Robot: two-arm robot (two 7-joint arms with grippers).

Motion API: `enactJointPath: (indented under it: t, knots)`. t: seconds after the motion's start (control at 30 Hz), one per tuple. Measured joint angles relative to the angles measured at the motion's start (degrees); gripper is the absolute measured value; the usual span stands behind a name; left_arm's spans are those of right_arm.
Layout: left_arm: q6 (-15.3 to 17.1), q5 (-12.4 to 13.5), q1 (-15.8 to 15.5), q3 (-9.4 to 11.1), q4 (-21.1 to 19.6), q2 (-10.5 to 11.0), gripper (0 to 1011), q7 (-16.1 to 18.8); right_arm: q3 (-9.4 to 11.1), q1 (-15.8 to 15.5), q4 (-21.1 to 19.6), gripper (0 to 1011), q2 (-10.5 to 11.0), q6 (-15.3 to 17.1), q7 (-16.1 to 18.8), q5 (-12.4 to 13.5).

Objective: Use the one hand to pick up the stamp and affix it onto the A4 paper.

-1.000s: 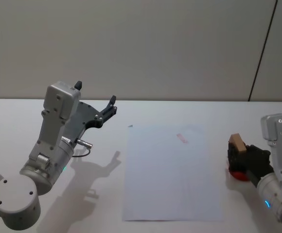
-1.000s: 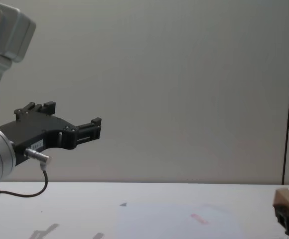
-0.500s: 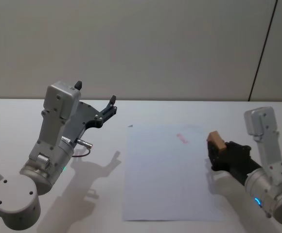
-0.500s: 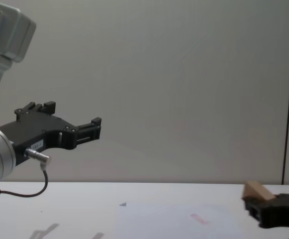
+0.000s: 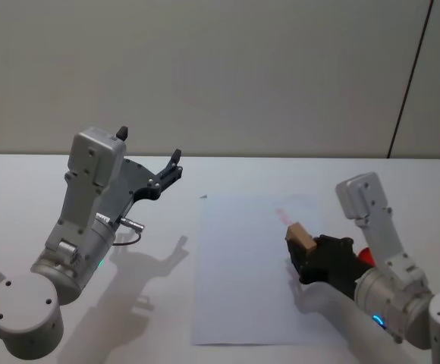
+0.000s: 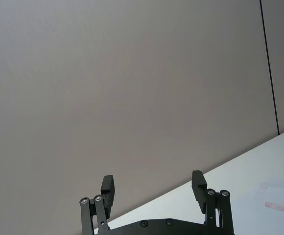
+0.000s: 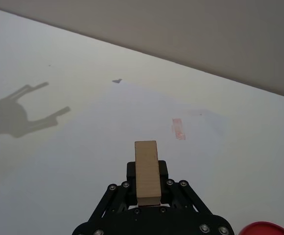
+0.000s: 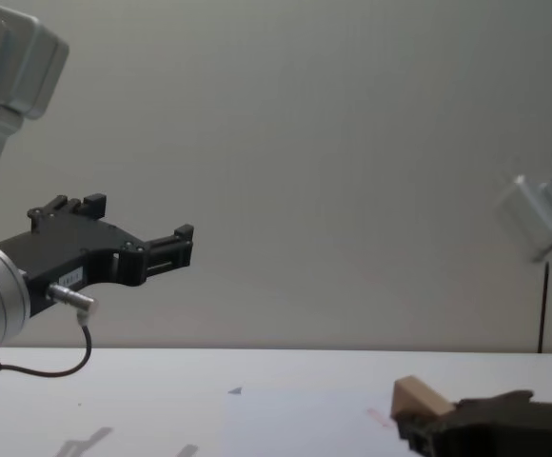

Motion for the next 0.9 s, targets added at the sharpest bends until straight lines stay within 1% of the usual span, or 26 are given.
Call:
enactJointPath:
  t: [0.07,0.2,0.53,0.67,0.9]
  knots:
    - [0.0,0.0,0.0,0.0,0.0,0.0,1003,0.0,-0.2,0.4,0.5,219,-0.1,0.4,0.6,-0.7]
    - [0.0,0.0,0.0,0.0,0.0,0.0,1003,0.0,-0.9,1.7,2.1,218,-0.6,1.3,2.5,-3.2]
    - [0.0,0.0,0.0,0.0,0.0,0.0,1003,0.0,-1.8,4.0,5.5,219,-1.5,2.8,5.2,-7.1]
    - [0.0,0.0,0.0,0.0,0.0,0.0,1003,0.0,-2.2,4.5,6.6,218,-1.8,3.8,5.7,-7.7]
    - [0.0,0.0,0.0,0.0,0.0,0.0,1003,0.0,-2.4,4.5,7.4,218,-2.2,4.8,5.5,-7.5]
